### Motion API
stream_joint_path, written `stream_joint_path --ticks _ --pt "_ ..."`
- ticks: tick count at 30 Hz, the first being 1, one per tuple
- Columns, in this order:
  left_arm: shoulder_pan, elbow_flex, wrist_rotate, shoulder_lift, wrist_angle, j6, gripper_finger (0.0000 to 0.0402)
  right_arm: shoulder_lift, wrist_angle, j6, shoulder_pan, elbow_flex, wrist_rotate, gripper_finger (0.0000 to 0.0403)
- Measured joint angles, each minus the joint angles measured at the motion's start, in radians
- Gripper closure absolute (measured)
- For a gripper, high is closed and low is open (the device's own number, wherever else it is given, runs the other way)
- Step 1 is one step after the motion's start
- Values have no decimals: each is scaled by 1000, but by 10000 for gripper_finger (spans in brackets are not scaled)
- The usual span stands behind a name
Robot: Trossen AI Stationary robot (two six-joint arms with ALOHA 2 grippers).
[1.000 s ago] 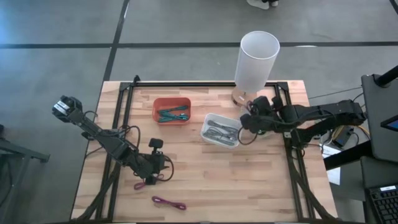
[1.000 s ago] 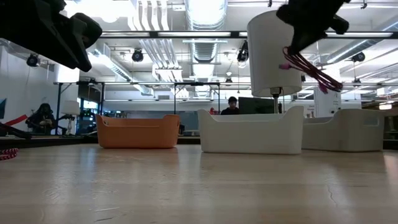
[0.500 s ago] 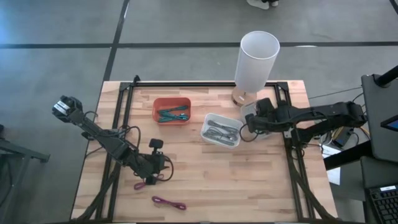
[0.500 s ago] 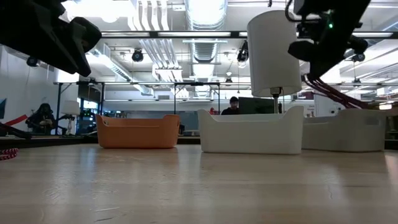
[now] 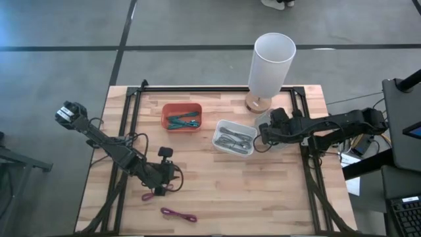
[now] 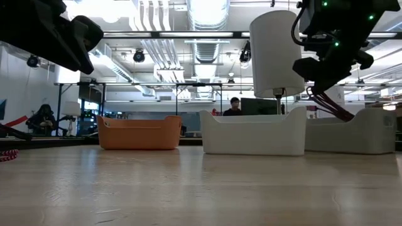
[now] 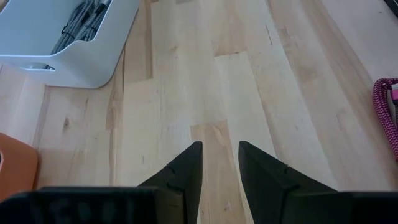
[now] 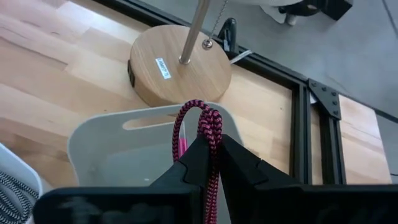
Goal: Pick & Place USB Port
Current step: Put the bottom right pink charger cable into the gray bin
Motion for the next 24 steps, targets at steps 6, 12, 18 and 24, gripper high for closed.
stream_joint_path --ticks 6,12,18,24 --pt "0 0 0 0 0 0 287 5 24 59 0 -8 -19 374" --pt "0 0 0 0 0 1 287 13 97 80 1 -60 -60 374" --pt "0 0 0 0 -1 1 287 13 122 111 0 -123 -77 373" --pt "0 0 0 0 -1 1 287 13 124 114 1 -149 -144 352"
